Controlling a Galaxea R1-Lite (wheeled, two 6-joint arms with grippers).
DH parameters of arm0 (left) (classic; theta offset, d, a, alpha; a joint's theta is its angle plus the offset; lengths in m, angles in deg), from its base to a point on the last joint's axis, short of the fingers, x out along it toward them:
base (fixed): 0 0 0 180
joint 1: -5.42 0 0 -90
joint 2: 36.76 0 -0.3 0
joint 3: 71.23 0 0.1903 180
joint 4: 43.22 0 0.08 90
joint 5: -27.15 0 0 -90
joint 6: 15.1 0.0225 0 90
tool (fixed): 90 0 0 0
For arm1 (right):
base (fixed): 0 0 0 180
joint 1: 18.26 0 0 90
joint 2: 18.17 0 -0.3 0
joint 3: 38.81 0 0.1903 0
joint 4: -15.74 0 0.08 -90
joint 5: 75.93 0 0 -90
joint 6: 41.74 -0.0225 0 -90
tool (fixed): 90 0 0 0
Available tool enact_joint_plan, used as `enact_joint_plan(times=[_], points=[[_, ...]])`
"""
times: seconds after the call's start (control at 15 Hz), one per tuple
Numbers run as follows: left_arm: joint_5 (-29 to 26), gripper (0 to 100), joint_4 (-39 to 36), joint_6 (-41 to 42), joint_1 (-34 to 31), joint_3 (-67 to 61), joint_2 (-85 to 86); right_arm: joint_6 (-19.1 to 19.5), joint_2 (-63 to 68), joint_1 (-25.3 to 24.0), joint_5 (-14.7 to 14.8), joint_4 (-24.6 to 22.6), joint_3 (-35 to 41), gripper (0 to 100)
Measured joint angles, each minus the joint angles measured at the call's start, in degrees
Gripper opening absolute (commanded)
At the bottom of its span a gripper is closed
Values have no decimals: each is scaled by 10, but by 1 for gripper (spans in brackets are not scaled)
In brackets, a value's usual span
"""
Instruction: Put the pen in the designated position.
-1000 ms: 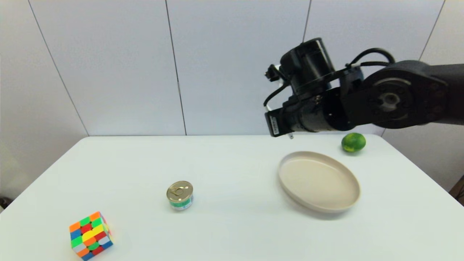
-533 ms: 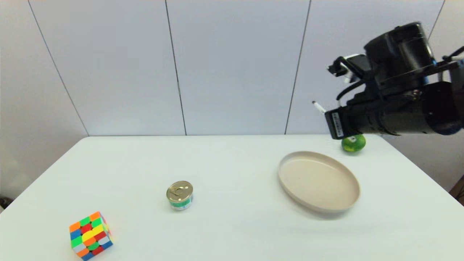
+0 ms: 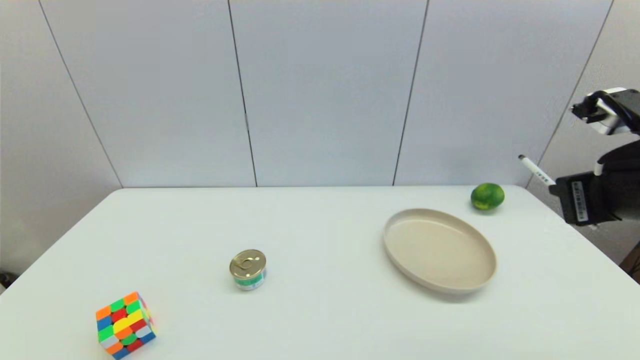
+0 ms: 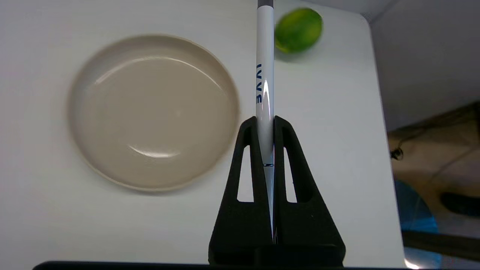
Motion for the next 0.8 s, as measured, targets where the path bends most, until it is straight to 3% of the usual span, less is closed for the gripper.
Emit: enact_joint_plan(times=[0.4, 0.67, 0.8], points=[[0, 100, 0, 0, 0, 0, 0, 41, -111, 93, -58, 0, 132, 0], [0, 100, 0, 0, 0, 0, 0, 73, -153, 153, -125, -6, 194, 0], [0, 100, 0, 0, 0, 0, 0, 74, -153, 167, -132, -9, 208, 0]])
